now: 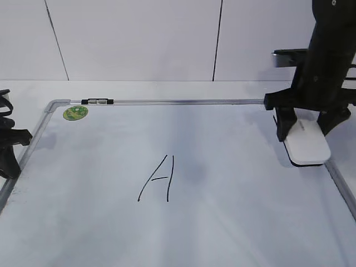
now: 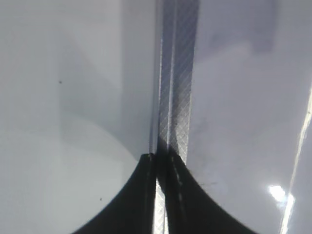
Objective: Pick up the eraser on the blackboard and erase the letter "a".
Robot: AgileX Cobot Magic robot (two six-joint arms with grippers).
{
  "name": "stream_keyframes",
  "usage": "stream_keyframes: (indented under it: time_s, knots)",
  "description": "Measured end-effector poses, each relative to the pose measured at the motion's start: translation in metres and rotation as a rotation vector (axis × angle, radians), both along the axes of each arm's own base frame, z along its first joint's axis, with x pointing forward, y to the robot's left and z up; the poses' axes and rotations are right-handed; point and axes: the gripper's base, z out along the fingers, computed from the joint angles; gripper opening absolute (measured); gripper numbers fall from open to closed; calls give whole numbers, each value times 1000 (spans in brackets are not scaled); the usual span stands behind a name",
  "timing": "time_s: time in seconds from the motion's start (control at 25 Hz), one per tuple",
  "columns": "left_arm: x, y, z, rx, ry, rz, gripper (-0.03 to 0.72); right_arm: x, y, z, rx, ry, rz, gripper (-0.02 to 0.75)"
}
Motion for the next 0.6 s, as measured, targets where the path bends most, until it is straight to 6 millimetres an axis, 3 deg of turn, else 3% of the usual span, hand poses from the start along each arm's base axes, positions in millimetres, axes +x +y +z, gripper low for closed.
stream_keyframes:
  time_s: [0.28,0.6]
  knots:
    - [0,0,0,0,0,0,14,-9,-26,-14,-17,62,-60,538]
    - [0,0,0,0,0,0,14,-8,-32,-17,-17,72,-72,538]
